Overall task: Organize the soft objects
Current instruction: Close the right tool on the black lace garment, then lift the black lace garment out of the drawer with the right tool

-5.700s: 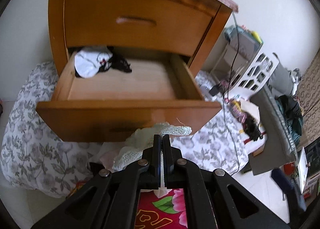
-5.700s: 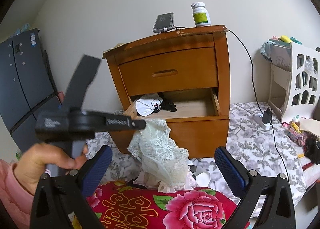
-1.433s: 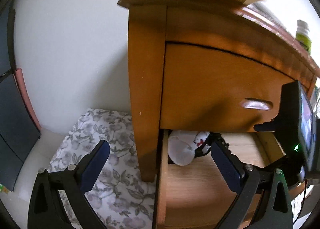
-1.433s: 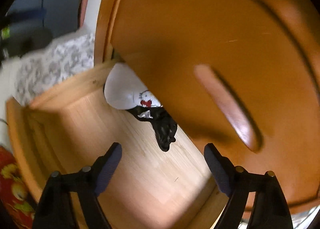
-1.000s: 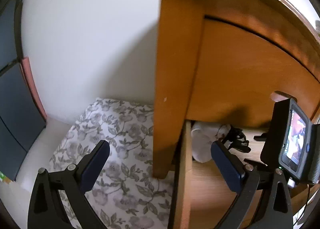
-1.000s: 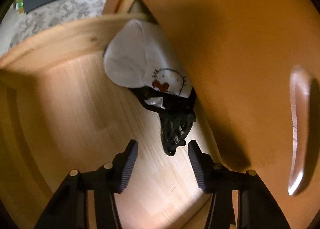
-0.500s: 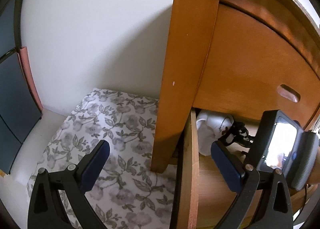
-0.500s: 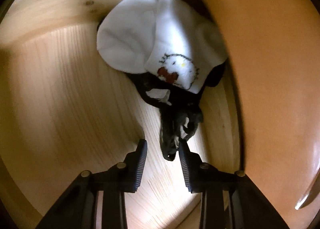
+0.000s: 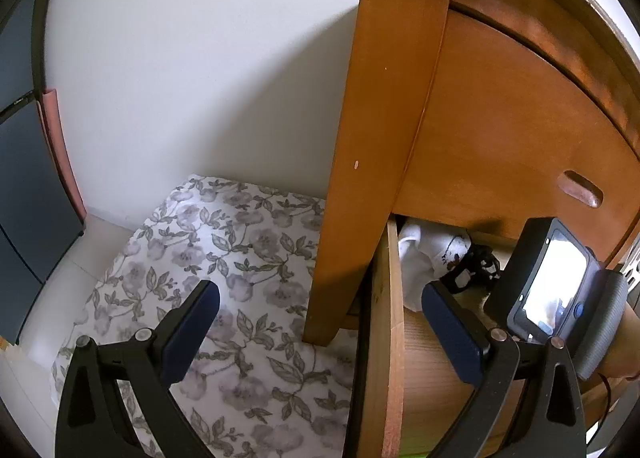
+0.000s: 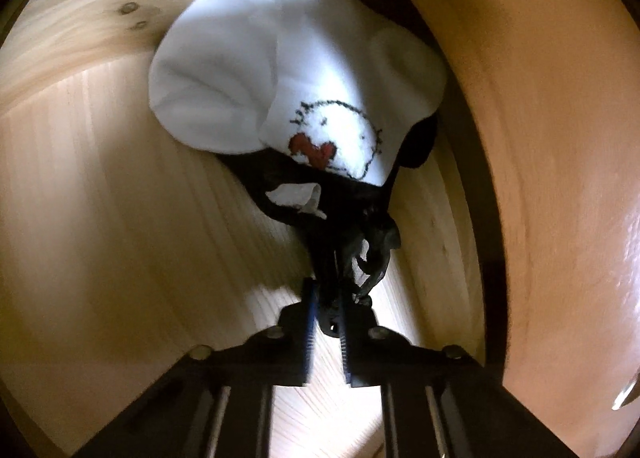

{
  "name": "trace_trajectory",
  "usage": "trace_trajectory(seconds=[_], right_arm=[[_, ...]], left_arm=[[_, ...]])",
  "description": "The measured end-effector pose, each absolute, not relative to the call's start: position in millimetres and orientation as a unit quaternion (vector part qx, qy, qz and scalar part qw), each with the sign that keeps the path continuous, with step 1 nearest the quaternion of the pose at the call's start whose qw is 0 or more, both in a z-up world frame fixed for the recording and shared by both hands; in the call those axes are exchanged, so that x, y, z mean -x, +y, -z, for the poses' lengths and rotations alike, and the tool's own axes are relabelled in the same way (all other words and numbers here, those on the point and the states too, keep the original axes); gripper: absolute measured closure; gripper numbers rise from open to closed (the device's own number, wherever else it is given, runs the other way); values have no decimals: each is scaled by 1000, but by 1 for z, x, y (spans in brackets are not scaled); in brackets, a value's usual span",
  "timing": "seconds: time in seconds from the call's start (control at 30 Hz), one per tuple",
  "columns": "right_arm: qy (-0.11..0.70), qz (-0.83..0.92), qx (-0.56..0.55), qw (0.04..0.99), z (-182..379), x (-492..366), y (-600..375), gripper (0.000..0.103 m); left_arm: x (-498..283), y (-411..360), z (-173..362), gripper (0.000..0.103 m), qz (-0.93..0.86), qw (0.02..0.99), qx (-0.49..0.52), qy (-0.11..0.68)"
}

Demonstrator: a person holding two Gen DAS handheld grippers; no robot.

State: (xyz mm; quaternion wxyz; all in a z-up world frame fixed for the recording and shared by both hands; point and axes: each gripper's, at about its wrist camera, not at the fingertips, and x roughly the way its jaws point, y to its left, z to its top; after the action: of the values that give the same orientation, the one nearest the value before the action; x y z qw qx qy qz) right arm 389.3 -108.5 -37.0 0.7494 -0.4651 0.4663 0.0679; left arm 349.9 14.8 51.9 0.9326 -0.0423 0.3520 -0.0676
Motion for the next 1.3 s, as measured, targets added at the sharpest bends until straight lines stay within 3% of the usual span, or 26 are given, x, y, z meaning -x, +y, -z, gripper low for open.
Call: trace_trajectory(seconds=[0.9, 1.3], right_arm=[[455, -99, 430, 774, -51, -305, -131, 101], [427, -66, 341, 835, -83, -281, -159, 101]], left_arm=[[-324, -6, -65, 2, 98, 933, 18, 347], [-287, -41, -65, 2, 142, 919, -21, 367]])
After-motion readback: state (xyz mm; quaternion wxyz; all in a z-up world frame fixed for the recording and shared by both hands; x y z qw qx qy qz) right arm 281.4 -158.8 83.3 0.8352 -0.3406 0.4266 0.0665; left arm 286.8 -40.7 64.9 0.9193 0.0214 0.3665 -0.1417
